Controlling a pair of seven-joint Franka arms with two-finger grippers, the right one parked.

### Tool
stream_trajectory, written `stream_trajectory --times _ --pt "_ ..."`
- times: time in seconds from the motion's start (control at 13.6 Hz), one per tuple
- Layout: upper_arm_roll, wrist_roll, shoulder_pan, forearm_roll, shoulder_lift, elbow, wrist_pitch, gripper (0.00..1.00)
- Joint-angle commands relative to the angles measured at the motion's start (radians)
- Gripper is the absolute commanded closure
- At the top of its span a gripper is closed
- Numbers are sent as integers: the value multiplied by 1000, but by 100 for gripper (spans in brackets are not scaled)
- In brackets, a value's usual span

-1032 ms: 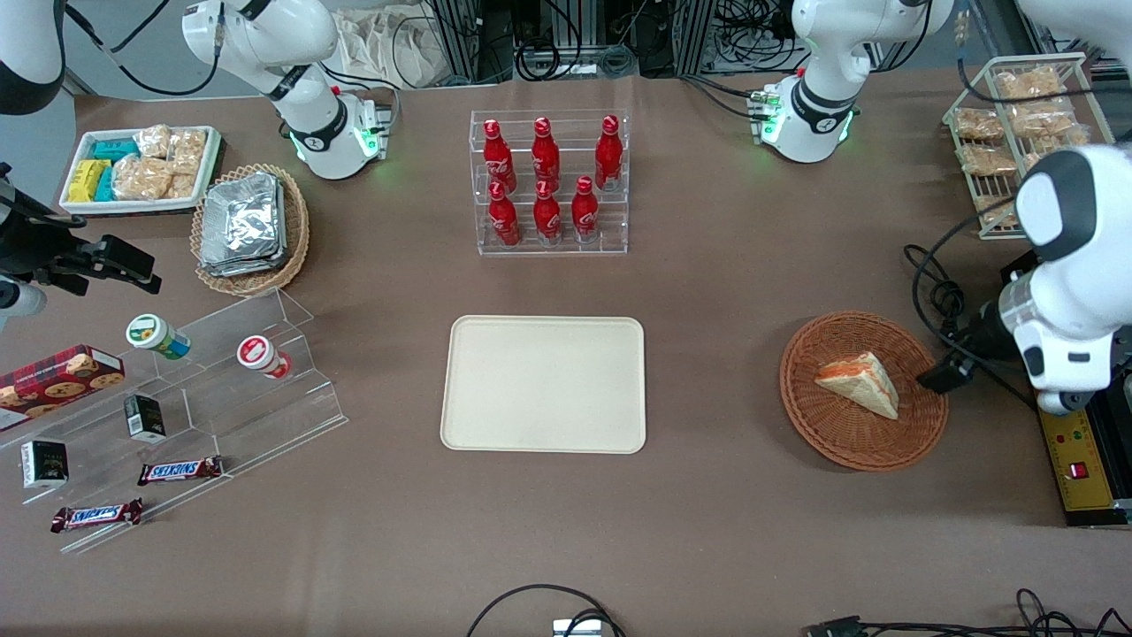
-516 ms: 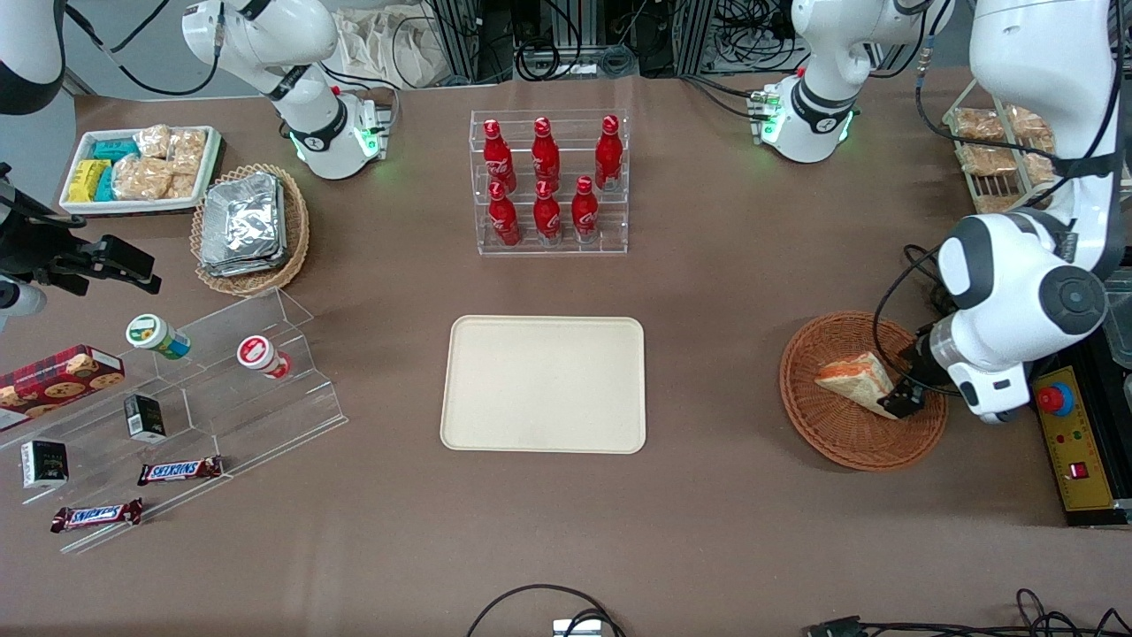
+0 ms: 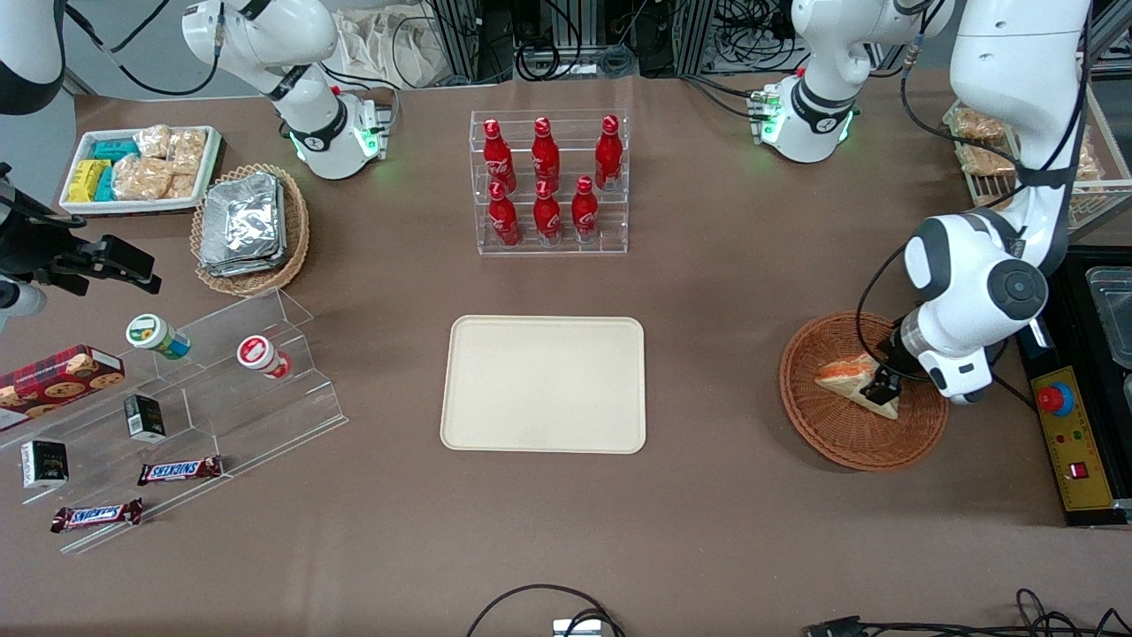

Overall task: Place sandwich from basket to tray
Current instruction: 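Close the left gripper on the wrapped sandwich's edge and lift it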

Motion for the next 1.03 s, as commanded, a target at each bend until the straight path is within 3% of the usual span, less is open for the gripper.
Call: stream_trajectory --times 0.0,0.15,0.22,0.66,0.96 --pt "2 -14 -9 -13 13 0 23 23" --pt "-6 6 -9 -13 15 20 8 85" --pt "-18 31 -12 1 15 34 -12 100" --pt "-16 338 -17 -5 1 233 -318 100" --pt "-24 573 -18 7 -8 529 -649 100"
